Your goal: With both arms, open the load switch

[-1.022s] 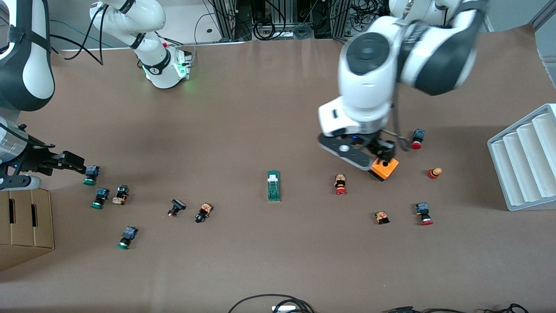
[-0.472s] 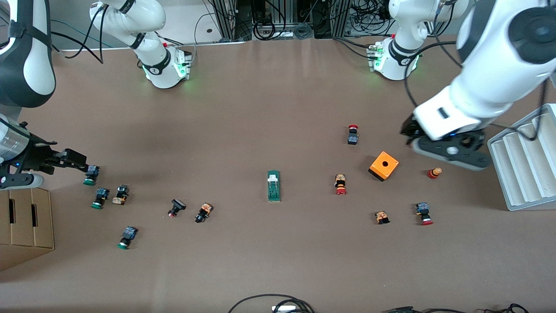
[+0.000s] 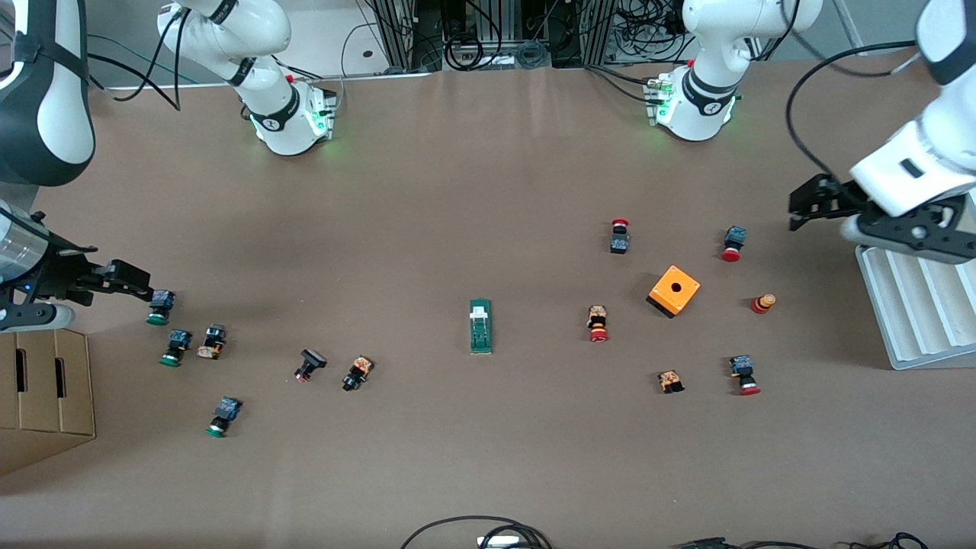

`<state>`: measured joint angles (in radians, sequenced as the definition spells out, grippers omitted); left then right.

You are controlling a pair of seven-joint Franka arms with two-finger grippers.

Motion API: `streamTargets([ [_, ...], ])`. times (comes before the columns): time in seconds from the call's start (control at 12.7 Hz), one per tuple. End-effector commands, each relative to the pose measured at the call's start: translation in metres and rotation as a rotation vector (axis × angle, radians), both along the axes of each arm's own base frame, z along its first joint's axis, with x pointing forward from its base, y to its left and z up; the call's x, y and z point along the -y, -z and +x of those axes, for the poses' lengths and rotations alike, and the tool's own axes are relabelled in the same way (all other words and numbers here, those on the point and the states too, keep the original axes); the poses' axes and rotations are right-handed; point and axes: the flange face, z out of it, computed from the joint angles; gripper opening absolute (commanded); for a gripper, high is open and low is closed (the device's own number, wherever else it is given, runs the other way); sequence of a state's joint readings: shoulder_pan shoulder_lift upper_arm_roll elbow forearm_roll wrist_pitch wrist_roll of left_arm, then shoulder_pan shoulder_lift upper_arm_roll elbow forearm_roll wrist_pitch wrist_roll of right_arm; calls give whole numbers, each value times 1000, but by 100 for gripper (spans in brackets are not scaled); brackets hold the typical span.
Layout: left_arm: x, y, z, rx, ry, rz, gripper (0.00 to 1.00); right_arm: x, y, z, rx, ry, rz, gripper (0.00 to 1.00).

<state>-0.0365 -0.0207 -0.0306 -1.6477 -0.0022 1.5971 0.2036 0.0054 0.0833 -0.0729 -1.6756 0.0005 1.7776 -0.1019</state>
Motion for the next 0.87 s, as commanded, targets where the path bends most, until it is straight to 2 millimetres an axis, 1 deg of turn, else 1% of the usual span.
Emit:
streamTargets([
  [0.0, -9, 3, -5, 4, 8, 68, 100, -12, -8, 6, -6, -12, 4, 100],
  [0.08, -7, 7, -2, -2, 15, 99, 100, -13, -15, 6, 4, -23, 2, 100],
  [0.16, -7, 4, 3, 2, 12, 105, 100, -13, -19, 4, -5, -23, 3, 100],
  [0.39, -3, 1, 3, 3, -2, 82, 100, -19, -33, 2, -6, -30, 0, 100],
  [0.63, 0, 1, 3, 7, -110, 79, 100, -19, -31, 1, -17, -28, 8, 100],
  [0.79, 1, 1, 3, 7, -110, 79, 100, -20, -31, 0, -21, -28, 9, 100],
])
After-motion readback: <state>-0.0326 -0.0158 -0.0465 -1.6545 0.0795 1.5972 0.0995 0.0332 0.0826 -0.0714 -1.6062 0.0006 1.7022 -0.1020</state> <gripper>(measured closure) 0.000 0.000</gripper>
